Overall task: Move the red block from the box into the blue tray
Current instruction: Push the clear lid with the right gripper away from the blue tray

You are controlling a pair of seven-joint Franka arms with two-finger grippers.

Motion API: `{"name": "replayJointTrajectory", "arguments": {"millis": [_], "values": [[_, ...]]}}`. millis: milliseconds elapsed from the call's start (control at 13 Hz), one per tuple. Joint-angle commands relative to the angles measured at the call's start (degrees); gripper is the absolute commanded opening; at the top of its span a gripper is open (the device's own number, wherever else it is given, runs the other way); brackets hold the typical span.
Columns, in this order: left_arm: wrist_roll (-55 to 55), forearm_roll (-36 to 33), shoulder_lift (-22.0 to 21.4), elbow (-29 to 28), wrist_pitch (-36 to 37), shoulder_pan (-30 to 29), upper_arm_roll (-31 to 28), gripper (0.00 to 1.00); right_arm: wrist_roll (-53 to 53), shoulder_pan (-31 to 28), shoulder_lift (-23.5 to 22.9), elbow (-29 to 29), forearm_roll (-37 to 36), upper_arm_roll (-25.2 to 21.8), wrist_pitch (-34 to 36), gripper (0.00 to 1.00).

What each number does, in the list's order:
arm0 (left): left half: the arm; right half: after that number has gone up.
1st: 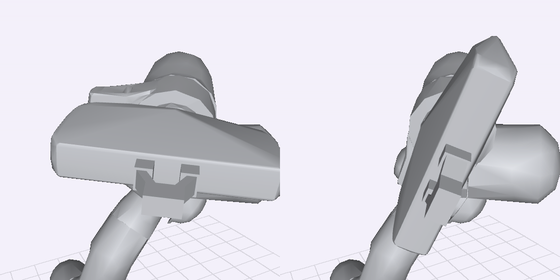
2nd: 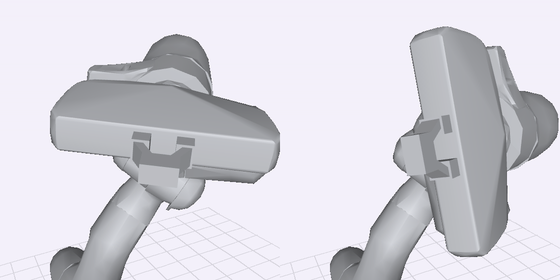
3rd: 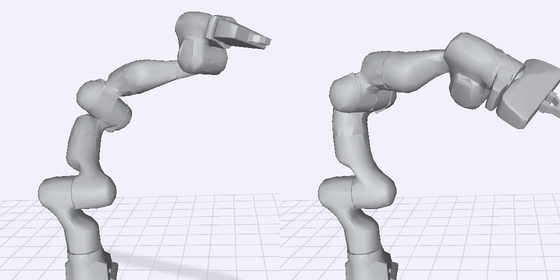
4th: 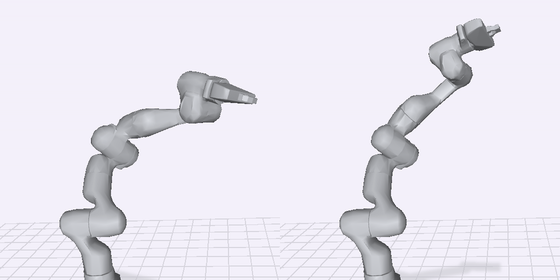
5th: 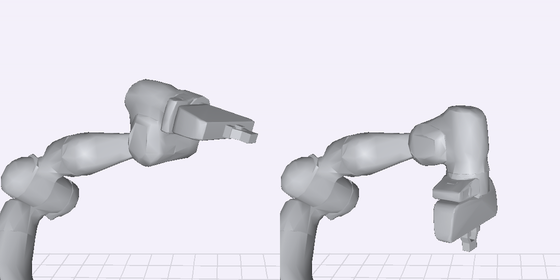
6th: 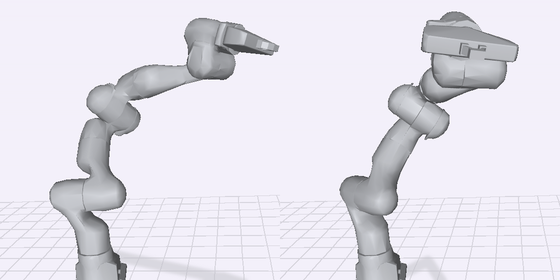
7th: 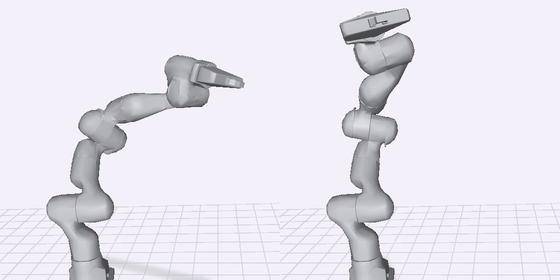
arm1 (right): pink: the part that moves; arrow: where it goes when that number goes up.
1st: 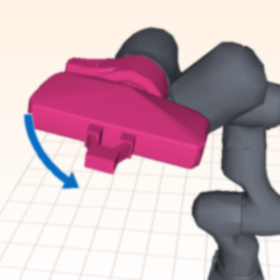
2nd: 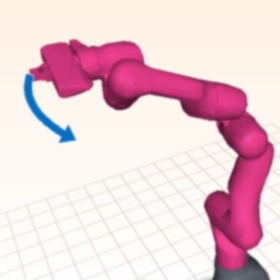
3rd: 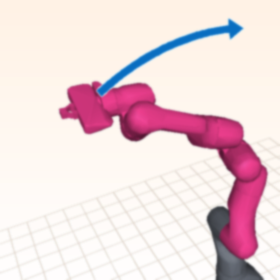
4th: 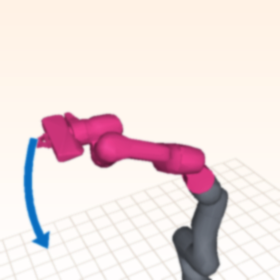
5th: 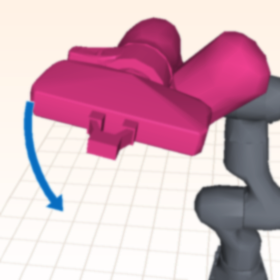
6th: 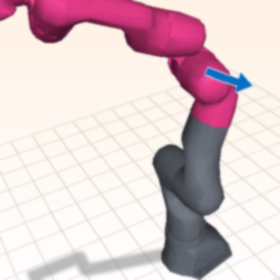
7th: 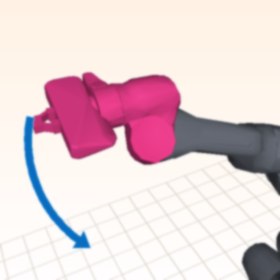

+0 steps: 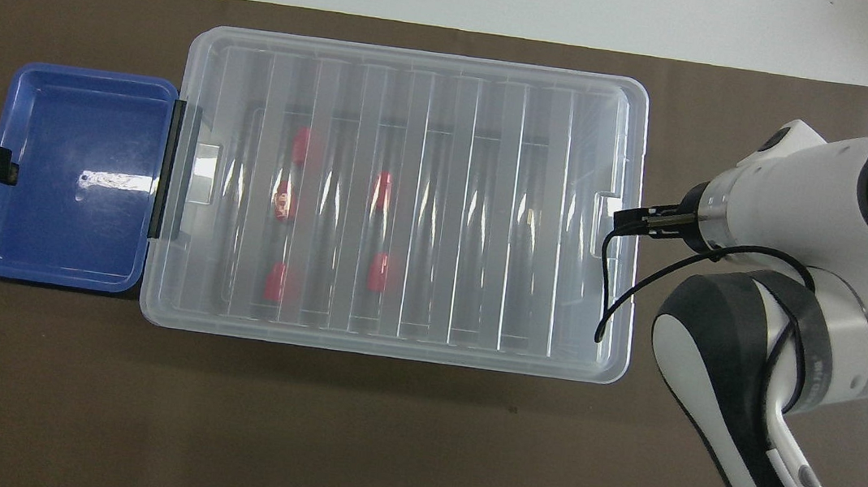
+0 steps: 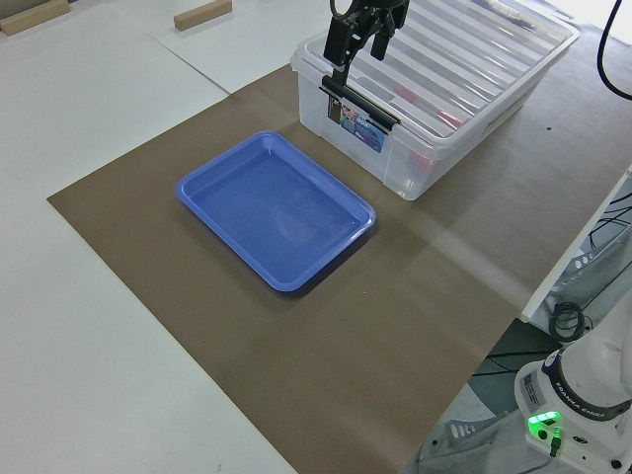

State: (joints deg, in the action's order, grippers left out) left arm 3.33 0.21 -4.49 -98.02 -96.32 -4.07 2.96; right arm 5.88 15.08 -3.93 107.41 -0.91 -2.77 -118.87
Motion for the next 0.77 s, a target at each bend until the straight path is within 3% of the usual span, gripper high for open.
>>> {"name": "replayJointTrajectory", "arguments": {"millis": [0,462,692], "values": [[-0.4,0.7,-1.6,-1.4,-0.4,-0.9,0.4,1.0,0.5,0.5,0.0,2.1,0.8,0.2,-2.1,1.0],[-0.3,0.7,-1.6,-1.4,-0.4,-0.9,0.4,1.0,0.3,-0.3,-1.6,2.3,-0.5,0.1,-2.1,1.0],[-0.4,0.7,-1.6,-1.4,-0.4,-0.9,0.4,1.0,0.4,-0.8,-2.1,2.3,-5.1,0.0,-2.1,1.0]]}}
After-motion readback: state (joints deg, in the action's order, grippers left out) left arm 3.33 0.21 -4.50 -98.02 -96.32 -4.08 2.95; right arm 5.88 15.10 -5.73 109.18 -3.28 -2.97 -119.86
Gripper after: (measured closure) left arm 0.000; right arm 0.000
